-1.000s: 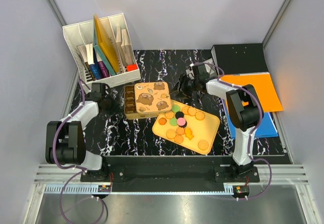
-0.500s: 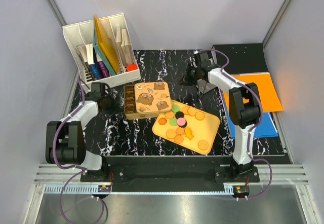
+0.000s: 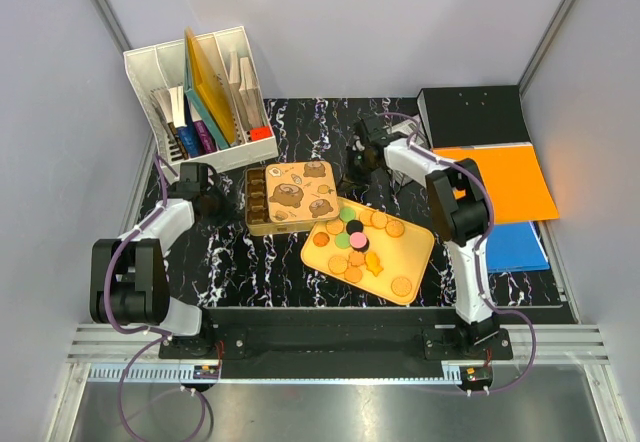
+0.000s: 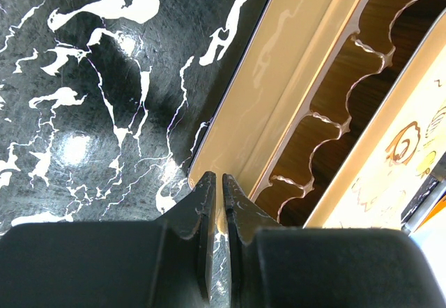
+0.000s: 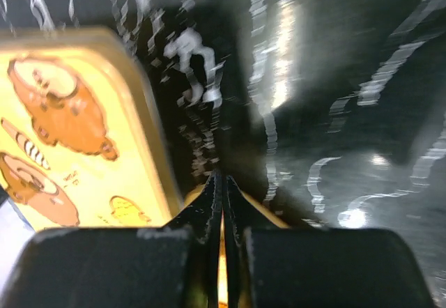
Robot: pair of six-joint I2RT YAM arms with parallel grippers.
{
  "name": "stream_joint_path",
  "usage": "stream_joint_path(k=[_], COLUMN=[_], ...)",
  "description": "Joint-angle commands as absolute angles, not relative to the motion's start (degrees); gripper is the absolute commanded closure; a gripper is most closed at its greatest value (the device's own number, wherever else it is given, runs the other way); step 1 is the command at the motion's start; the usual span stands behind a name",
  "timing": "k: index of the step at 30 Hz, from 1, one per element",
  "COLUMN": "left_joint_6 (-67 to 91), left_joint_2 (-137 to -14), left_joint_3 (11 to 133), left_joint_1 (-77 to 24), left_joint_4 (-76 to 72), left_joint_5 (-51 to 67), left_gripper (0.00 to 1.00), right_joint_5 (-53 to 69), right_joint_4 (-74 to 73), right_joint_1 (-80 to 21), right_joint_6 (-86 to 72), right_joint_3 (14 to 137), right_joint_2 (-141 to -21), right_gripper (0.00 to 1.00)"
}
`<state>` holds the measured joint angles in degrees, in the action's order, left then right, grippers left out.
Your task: Pack the cookies
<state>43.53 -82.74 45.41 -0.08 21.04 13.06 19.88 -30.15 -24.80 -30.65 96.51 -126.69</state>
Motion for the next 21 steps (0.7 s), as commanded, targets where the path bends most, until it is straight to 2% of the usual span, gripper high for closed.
stream_joint_path(k=[1,14,21], left_joint_6=[44.0,44.0,44.0], left_joint_2=[-82.9,-83.1,-84.3], left_joint_3=[47.6,47.5,48.2], left_joint_1=[-0.1,-0.1,-0.1], left_joint_4=[18.5,18.0,17.8], left_joint_5=[16.1,16.6,17.0], left_gripper=[0.89,0.89,0.89], right_joint_5=[21.4,21.2,20.4], right_joint_4=[-31.5,-33.7,-37.3], right_joint_1=[-28.0,-30.1,-30.9], right_joint_6=[-28.7,-28.0,-26.3], right_joint_3=[101.2,104.8,110.6], right_joint_2=[-128.1,-128.9,-131.0], right_gripper=[1.00,1.00,0.96])
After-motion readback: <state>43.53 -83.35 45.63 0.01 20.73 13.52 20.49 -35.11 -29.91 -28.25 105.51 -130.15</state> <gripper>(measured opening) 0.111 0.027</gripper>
